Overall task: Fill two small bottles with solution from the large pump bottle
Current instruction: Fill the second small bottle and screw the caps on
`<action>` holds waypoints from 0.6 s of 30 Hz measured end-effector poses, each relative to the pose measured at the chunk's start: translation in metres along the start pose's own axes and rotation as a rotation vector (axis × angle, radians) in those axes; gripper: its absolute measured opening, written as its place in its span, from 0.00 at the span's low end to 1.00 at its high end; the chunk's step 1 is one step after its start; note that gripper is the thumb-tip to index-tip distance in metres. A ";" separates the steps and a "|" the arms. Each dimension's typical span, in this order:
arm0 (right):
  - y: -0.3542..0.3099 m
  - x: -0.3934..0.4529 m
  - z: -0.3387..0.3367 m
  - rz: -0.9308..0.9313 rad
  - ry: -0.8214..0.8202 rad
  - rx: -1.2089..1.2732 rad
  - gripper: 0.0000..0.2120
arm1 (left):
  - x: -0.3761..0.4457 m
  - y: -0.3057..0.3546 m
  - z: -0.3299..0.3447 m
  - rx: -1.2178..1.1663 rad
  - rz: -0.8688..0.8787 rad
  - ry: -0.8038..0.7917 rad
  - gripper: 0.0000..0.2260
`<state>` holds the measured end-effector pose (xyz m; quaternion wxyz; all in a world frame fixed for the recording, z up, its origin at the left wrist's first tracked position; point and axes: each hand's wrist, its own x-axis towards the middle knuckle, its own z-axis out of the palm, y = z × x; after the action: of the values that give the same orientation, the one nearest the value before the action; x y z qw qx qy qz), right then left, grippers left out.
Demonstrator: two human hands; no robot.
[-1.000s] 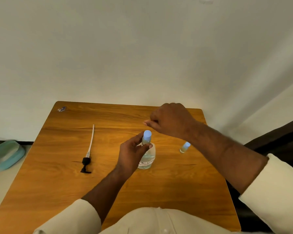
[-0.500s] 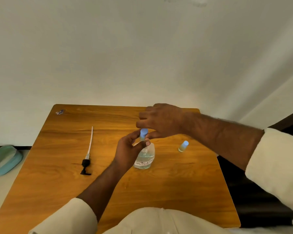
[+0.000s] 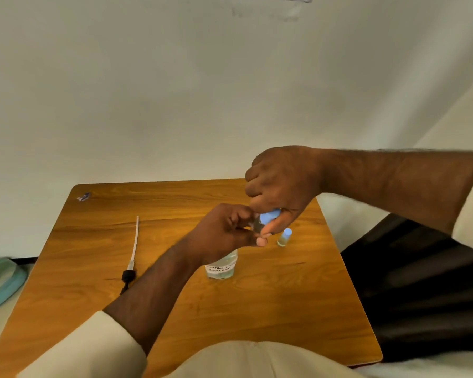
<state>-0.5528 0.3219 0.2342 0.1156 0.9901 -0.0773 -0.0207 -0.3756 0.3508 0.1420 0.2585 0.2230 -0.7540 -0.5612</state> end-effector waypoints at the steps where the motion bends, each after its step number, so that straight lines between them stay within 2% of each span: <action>1: -0.003 -0.004 -0.003 0.013 -0.003 -0.004 0.24 | 0.003 0.003 0.002 0.013 0.017 -0.007 0.12; 2: -0.007 -0.009 -0.004 0.053 -0.001 -0.017 0.24 | 0.006 0.004 0.005 0.012 0.029 0.014 0.14; 4: -0.018 -0.022 0.003 0.246 0.067 -0.043 0.23 | 0.011 -0.003 0.017 -0.041 0.018 0.112 0.17; 6: -0.043 -0.038 0.030 0.566 0.252 -0.008 0.20 | 0.010 -0.024 0.043 -0.091 -0.001 0.254 0.21; 8: -0.079 -0.051 0.075 0.881 0.422 0.089 0.18 | 0.008 -0.049 0.074 -0.024 -0.073 0.346 0.23; 9: -0.094 -0.054 0.096 1.002 0.456 0.109 0.18 | 0.007 -0.062 0.088 0.018 -0.100 0.363 0.22; 11: -0.112 -0.060 0.126 1.203 0.411 0.109 0.19 | 0.012 -0.087 0.108 0.074 -0.158 0.408 0.16; 13: -0.120 -0.070 0.142 1.308 0.354 0.097 0.19 | 0.022 -0.100 0.121 0.102 -0.224 0.424 0.11; 16: -0.119 -0.087 0.160 1.398 0.250 0.107 0.19 | 0.044 -0.110 0.135 0.073 -0.298 0.409 0.14; 18: -0.119 -0.105 0.182 1.420 0.179 0.169 0.18 | 0.056 -0.119 0.144 0.104 -0.396 0.357 0.22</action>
<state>-0.6491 0.4115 0.0320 0.0299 0.7042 -0.6940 0.1468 -0.5050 0.3891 0.0010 0.2607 0.4742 -0.6660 -0.5134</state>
